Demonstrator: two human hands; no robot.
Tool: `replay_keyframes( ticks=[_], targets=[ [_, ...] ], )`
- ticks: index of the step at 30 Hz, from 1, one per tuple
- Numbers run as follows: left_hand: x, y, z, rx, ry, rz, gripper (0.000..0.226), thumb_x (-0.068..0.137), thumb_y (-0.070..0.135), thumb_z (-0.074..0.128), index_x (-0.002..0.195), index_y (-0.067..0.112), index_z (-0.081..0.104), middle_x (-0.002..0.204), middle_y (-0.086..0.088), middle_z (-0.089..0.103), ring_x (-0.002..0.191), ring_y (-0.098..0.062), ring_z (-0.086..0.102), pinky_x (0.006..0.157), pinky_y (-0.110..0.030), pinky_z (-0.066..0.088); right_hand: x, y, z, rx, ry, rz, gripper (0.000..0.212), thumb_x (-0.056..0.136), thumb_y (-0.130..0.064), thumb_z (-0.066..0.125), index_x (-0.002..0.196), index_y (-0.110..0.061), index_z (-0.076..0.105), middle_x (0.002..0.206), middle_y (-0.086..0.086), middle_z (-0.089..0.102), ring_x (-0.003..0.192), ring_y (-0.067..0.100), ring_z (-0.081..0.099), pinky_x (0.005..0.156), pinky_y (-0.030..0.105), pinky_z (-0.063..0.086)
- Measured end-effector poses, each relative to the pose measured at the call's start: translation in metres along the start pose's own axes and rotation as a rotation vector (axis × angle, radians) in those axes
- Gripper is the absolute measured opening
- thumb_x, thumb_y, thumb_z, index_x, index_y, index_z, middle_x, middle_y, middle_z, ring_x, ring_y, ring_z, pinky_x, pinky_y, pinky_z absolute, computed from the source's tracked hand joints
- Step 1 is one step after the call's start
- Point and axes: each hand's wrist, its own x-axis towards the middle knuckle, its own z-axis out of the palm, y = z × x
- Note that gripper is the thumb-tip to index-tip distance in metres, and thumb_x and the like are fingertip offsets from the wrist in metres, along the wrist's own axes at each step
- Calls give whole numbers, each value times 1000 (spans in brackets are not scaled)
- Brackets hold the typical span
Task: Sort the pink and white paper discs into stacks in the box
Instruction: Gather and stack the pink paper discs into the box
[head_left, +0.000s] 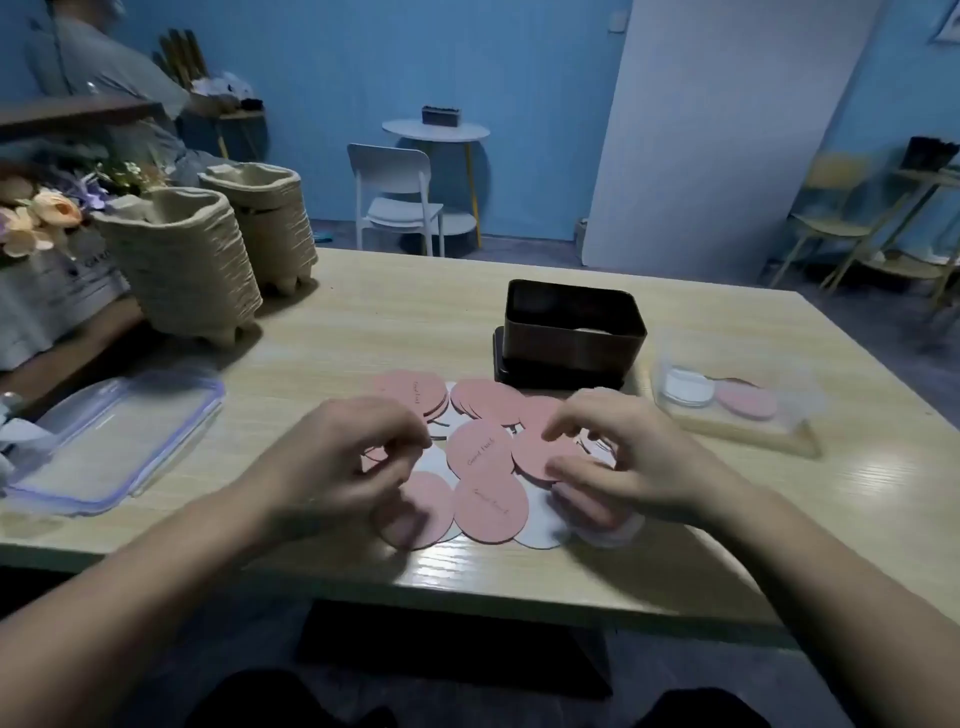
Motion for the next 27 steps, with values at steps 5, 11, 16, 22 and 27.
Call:
replay_keyframes(
  ticks=[5,11,16,22,27],
  targets=[
    [48,-27,15,101,-129,-14,17,93,32,58,98,21,70,90,10,65,80,-12,61,69,-37,52,20,31,2,-142,-212,-30,39,87,-61,72,115,-35,66,129,-21,55,123,7,52,98,36,49],
    [87,-53,21,147,-166,-29,23,88,37,60,104,26,71,96,14,66,88,-13,63,73,-41,55,39,43,-7,-179,-339,-124,39,85,-56,77,116,-35,67,126,-16,55,116,7,51,96,33,48],
    [114,-61,30,106,-142,0,23,86,28,69,107,21,73,101,10,65,94,-11,61,81,-39,54,48,45,-7,-236,-369,-161,46,85,-59,73,123,-37,61,123,-18,53,115,5,52,93,33,50],
    [103,-80,44,47,-146,4,25,92,34,69,114,22,71,115,10,65,109,-11,63,92,-41,53,57,47,-13,-285,-334,-176,47,83,-62,69,120,-35,56,117,-13,52,107,11,56,87,37,52],
    [97,-82,49,63,-232,-7,43,90,45,68,129,27,65,127,14,64,120,-9,58,100,-39,50,52,58,-9,-233,-222,-141,48,86,-53,71,126,-30,58,126,-11,52,107,10,61,88,32,53]
  ],
)
